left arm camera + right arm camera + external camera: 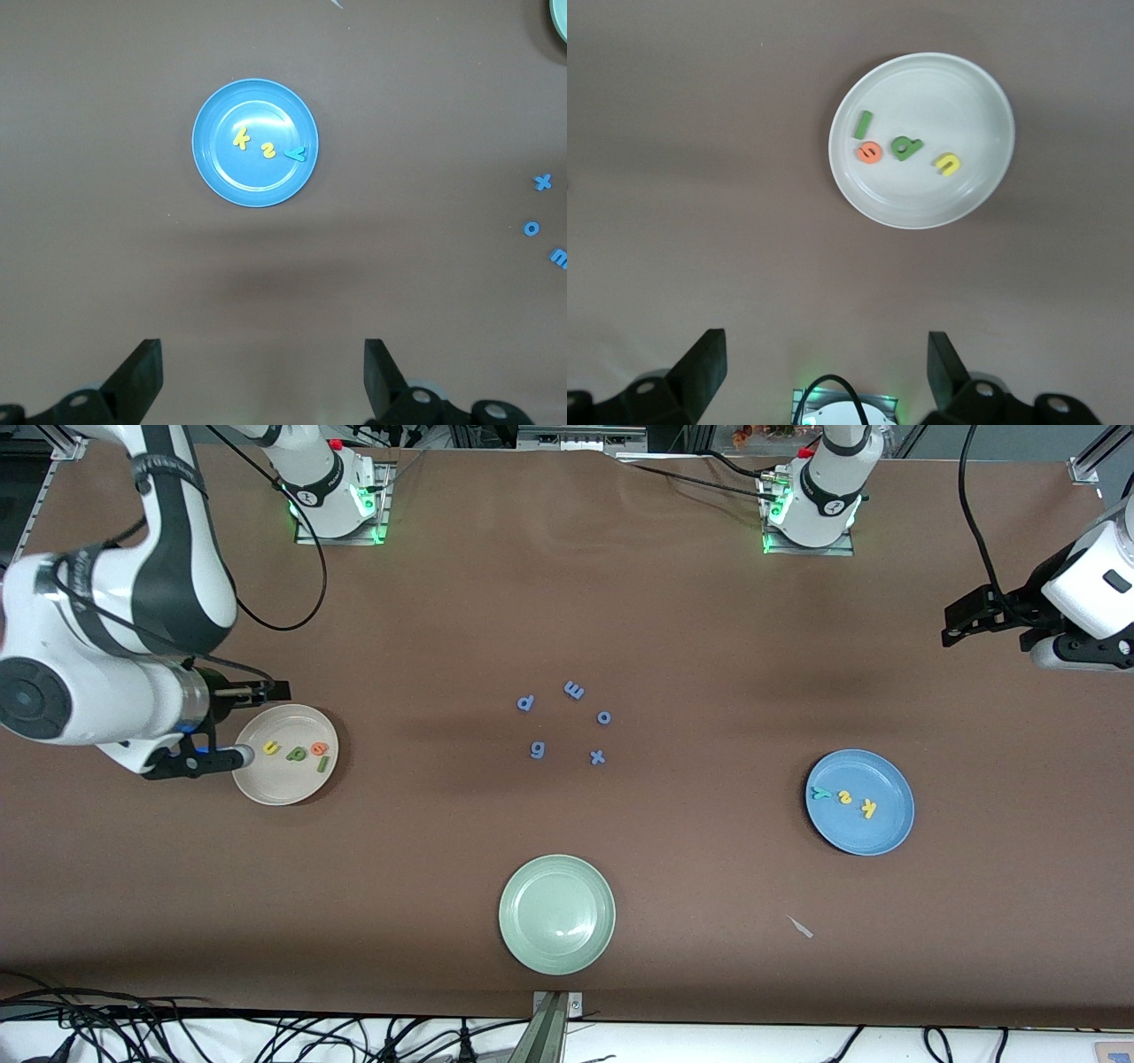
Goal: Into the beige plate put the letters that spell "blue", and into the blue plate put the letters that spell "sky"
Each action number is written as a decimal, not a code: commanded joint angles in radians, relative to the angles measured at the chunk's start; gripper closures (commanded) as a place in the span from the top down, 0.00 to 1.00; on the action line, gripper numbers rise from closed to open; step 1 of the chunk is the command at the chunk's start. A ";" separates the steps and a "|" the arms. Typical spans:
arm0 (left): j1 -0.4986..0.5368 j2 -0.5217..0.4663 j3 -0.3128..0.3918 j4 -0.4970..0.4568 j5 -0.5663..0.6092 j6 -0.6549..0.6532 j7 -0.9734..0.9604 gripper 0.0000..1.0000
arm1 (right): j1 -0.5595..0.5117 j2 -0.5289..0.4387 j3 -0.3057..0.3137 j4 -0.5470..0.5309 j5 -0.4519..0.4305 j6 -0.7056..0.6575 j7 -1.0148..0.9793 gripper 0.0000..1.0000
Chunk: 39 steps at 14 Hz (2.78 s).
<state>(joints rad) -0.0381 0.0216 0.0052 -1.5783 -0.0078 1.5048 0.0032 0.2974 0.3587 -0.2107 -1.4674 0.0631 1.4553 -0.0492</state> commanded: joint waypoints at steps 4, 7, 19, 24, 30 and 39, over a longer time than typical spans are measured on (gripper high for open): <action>-0.002 -0.006 0.001 -0.006 0.022 -0.005 -0.003 1.00 | -0.180 -0.296 0.169 -0.208 -0.055 0.117 0.008 1.00; -0.002 -0.006 0.001 -0.006 0.022 -0.005 0.000 1.00 | -0.224 -0.340 0.174 -0.196 -0.054 0.105 0.002 1.00; -0.005 -0.006 -0.005 0.000 0.022 -0.002 0.003 1.00 | -0.265 -0.353 0.175 -0.172 -0.062 0.108 0.002 1.00; -0.005 -0.008 -0.007 0.000 0.022 -0.002 0.003 1.00 | -0.259 -0.323 0.174 -0.159 -0.065 0.099 0.009 1.00; -0.005 -0.008 -0.005 0.000 0.022 -0.002 0.003 1.00 | -0.262 -0.320 0.171 -0.159 -0.065 0.106 0.012 1.00; -0.003 -0.008 -0.005 0.000 0.009 0.003 -0.005 1.00 | -0.259 -0.317 0.171 -0.159 -0.065 0.165 0.012 1.00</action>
<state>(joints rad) -0.0386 0.0222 0.0005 -1.5792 -0.0078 1.5043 0.0032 0.0465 0.0419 -0.0508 -1.6266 0.0107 1.6095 -0.0449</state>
